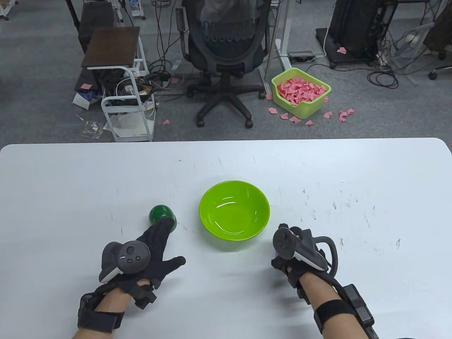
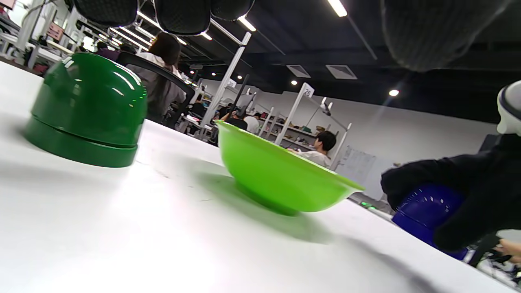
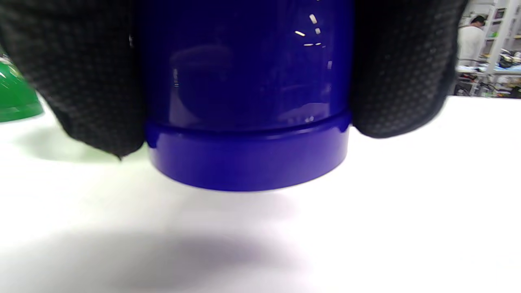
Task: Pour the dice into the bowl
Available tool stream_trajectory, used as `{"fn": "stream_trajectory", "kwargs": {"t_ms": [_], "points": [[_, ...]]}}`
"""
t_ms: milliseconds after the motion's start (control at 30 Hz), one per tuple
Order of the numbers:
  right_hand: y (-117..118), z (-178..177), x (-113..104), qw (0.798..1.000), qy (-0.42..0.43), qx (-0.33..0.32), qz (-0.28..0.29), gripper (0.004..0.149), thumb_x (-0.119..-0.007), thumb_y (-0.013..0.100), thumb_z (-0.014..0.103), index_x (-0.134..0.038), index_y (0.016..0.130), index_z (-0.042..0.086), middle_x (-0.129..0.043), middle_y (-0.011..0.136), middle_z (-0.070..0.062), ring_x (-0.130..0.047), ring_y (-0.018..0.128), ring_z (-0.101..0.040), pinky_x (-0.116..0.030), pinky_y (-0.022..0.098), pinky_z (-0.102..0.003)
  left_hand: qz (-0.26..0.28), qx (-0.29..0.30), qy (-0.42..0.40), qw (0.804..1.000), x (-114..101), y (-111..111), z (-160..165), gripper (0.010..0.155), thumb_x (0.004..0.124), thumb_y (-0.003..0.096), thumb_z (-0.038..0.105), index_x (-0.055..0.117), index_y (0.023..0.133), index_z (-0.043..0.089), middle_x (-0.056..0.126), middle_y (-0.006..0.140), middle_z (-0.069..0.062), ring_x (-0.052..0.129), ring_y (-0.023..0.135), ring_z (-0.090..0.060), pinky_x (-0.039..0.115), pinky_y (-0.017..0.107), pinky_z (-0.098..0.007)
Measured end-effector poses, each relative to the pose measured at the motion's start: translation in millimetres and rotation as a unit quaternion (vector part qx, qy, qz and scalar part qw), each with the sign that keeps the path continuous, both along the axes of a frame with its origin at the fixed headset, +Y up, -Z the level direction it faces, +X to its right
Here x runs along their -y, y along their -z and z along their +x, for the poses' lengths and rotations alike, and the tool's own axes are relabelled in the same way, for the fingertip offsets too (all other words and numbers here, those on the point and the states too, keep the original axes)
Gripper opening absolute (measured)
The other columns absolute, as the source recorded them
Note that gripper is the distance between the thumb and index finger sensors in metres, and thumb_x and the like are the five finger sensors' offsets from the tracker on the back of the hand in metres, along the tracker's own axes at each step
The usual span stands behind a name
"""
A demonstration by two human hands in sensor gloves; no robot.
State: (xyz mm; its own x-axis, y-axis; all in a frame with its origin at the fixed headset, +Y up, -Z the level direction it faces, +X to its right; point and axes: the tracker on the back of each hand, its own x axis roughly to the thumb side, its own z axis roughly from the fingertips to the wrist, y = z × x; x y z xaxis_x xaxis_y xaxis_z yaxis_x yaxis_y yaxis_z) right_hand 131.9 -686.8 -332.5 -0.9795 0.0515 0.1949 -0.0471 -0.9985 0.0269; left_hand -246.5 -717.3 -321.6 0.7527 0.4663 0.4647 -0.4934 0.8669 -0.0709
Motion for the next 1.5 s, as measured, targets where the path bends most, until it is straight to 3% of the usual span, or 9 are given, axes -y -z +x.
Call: {"fn": "stream_trajectory", "kwargs": {"t_ms": [233,533,1100,1500], "points": [[-15,-30,-55,0.998,0.025,-0.045,0.044,0.100,-0.103,0.036,0.049,-0.053,0.109,0.002,-0.072,0.103,-0.029,-0.093,0.066,-0.060,-0.093,0.042,-0.059,-0.004,0.034,-0.041,0.999,-4,-6,6,0.106,0.083,0.0379,0.068,0.019,0.110,0.023,0.037,0.119,-0.010,0.049,0.112,-0.039,0.052,0.078,-0.067],[-18,-88,-92,0.990,0.063,-0.113,0.062,0.101,-0.102,0.037,0.050,-0.051,0.110,0.002,-0.071,0.104,-0.029,-0.093,0.066,-0.060,-0.093,0.042,-0.058,-0.002,0.071,-0.063,0.996,-7,-15,20,0.110,0.087,0.0359,0.066,0.018,0.109,0.021,0.037,0.119,-0.010,0.048,0.113,-0.038,0.053,0.078,-0.067],[-13,-190,-76,0.971,0.115,-0.210,0.025,0.104,-0.100,0.039,0.051,-0.045,0.111,0.000,-0.067,0.105,-0.030,-0.093,0.066,-0.059,-0.093,0.041,-0.057,0.010,0.060,-0.125,0.990,-6,-18,24,0.119,0.087,0.0346,0.067,0.008,0.106,0.016,0.037,0.117,-0.014,0.051,0.110,-0.040,0.056,0.077,-0.065],[-12,-205,-71,0.970,0.123,-0.209,0.002,0.105,-0.099,0.040,0.050,-0.043,0.110,-0.004,-0.071,0.102,-0.031,-0.093,0.064,-0.061,-0.093,0.040,-0.058,0.034,0.032,-0.145,0.988,-5,-15,17,0.113,0.088,0.0365,0.066,0.018,0.107,0.013,0.056,0.110,-0.015,0.071,0.098,-0.037,0.065,0.074,-0.060]]}}
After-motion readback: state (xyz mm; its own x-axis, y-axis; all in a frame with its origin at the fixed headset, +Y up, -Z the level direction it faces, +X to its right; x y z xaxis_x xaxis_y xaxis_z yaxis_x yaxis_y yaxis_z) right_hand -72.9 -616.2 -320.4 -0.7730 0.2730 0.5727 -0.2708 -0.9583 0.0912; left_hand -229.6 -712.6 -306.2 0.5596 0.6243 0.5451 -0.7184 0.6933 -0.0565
